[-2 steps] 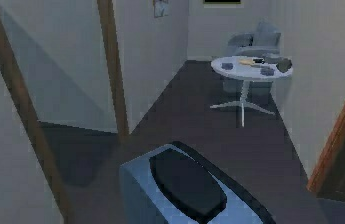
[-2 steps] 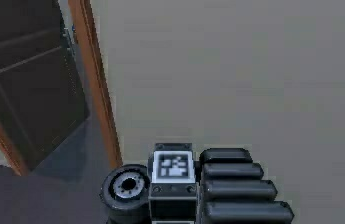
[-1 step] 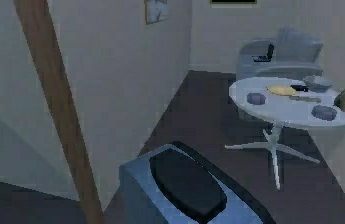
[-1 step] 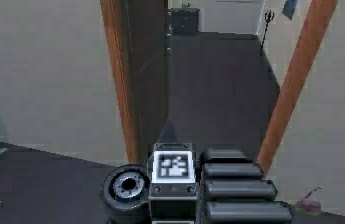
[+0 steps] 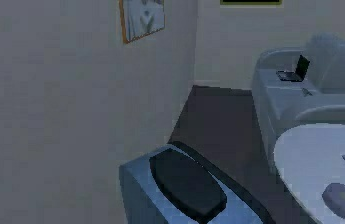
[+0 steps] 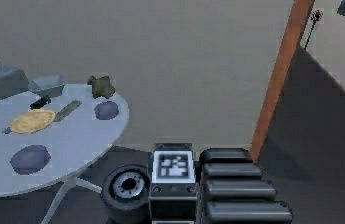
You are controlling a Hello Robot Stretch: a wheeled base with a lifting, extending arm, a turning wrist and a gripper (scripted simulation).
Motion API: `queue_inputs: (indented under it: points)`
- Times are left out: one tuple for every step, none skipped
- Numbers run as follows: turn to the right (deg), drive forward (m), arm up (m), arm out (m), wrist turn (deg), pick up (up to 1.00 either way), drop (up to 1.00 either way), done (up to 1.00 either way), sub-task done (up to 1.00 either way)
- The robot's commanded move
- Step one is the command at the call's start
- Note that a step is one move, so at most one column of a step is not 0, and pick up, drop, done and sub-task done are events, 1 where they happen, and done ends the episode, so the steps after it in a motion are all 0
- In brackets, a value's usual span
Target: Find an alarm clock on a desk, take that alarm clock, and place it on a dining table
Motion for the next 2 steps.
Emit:
queue_inputs:
  points:
    - [-3.0, 0.00, 0.00, 0.00, 0.0, 0.00, 0.00, 0.00, 0.00]
    - [0.0, 0.45, 0.00, 0.00, 0.0, 0.00, 0.00, 0.00, 0.00]
